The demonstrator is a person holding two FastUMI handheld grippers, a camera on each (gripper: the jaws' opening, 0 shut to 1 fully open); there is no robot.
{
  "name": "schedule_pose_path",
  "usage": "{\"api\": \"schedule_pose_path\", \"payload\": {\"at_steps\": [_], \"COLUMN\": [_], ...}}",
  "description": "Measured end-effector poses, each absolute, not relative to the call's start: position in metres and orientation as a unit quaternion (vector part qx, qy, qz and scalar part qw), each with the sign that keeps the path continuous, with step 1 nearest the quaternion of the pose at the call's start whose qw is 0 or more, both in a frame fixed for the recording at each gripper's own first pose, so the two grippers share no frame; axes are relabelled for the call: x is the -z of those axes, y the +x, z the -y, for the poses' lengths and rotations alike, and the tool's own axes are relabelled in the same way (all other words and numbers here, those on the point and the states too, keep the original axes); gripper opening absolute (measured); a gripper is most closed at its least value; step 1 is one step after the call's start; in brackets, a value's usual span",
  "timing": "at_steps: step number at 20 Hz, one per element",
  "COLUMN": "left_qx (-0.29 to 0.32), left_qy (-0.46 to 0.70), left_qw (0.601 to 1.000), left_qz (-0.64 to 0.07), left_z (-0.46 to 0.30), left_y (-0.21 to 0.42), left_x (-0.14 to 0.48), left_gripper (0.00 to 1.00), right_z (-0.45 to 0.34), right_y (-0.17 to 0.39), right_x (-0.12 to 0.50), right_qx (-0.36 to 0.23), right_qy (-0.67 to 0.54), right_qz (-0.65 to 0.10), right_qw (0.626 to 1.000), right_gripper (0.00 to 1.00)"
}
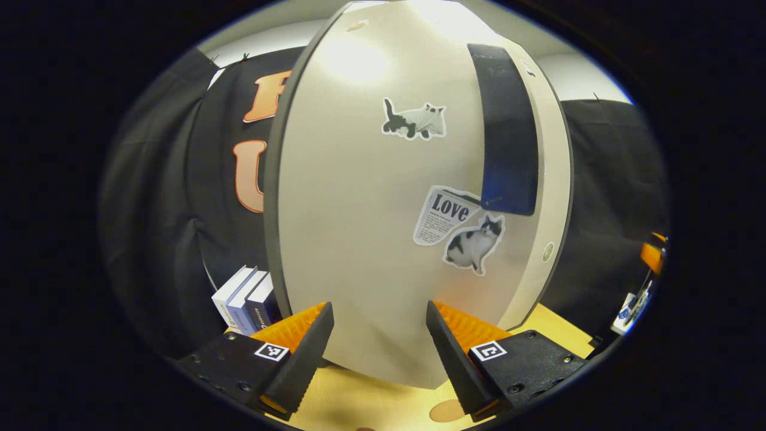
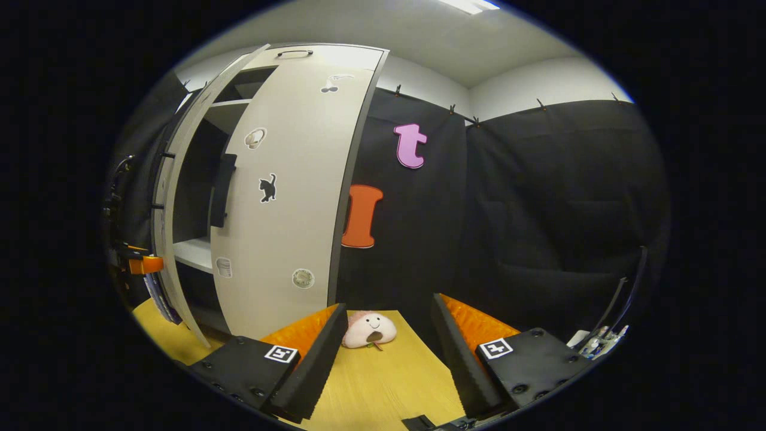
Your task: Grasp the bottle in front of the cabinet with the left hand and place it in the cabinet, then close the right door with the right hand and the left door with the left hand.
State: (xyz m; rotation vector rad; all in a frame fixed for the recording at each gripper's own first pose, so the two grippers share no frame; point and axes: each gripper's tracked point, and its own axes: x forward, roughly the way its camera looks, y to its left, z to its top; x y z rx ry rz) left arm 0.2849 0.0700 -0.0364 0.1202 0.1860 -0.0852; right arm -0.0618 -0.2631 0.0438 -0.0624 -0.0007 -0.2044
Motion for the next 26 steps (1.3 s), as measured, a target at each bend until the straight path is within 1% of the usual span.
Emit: {"api": "schedule_pose_path", "payload": {"at_steps": [2, 7, 20, 24, 26], "left_qx": [0.042, 0.041, 0.035, 0.034, 0.039], "left_qy": [0.075, 0.067, 0.045, 0.033, 0.021], "left_qw": [0.993, 0.993, 0.994, 0.994, 0.994], "left_qz": [-0.084, -0.085, -0.097, -0.102, -0.1], "left_z": [-0.067, -0.066, -0.059, -0.055, -0.057], "left_y": [0.299, 0.299, 0.301, 0.292, 0.275], "left_x": [0.036, 0.037, 0.04, 0.032, 0.019], "left_gripper": [0.94, 0.94, 0.95, 0.95, 0.95], "right_z": [0.269, 0.277, 0.28, 0.282, 0.283], "right_y": [-0.066, -0.073, -0.068, -0.07, -0.072], "right_x": [-0.04, -0.031, -0.032, -0.036, -0.042], "right_qx": [0.109, 0.117, 0.114, 0.11, 0.107], "right_qy": [-0.03, -0.023, -0.015, -0.013, -0.016], "right_qz": [-0.003, -0.015, -0.023, -0.027, -0.024], "right_qw": [0.994, 0.993, 0.993, 0.993, 0.994], "right_gripper": [0.94, 0.94, 0.94, 0.94, 0.94]}}
